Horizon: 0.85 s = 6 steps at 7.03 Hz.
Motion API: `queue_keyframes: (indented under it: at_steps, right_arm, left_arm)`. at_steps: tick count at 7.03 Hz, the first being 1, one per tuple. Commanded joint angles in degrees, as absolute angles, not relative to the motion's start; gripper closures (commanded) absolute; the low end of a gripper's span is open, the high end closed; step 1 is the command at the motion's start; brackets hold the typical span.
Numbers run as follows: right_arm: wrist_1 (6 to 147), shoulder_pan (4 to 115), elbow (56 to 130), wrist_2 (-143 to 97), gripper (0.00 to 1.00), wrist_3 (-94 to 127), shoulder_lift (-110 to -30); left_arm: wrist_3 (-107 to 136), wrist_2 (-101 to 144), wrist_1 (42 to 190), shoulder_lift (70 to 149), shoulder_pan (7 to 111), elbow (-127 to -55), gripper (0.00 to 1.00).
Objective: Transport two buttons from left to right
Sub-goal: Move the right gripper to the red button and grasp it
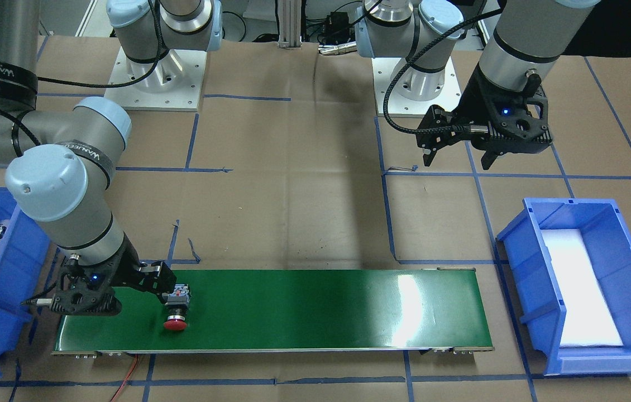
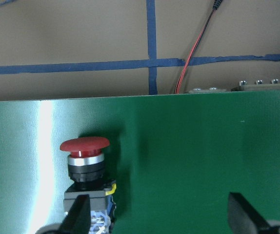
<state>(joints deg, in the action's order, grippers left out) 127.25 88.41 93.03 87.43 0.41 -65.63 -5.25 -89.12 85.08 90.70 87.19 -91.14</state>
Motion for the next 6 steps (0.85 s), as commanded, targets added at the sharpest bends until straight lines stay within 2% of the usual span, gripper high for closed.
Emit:
queue_keyframes:
  at_steps: [1,6]
  right_arm:
    - [127.2,88.4,93.5,87.4,0.01,0.4,-65.5]
    - [127.3,88.5,93.8,87.4,0.01,0.4,-63.1]
  left_arm:
    - [-5.3,-89.1,85.1,90.7,87.2,-91.1,0.0]
    - [-5.3,-89.1,85.1,90.7,87.2,-91.1,0.0]
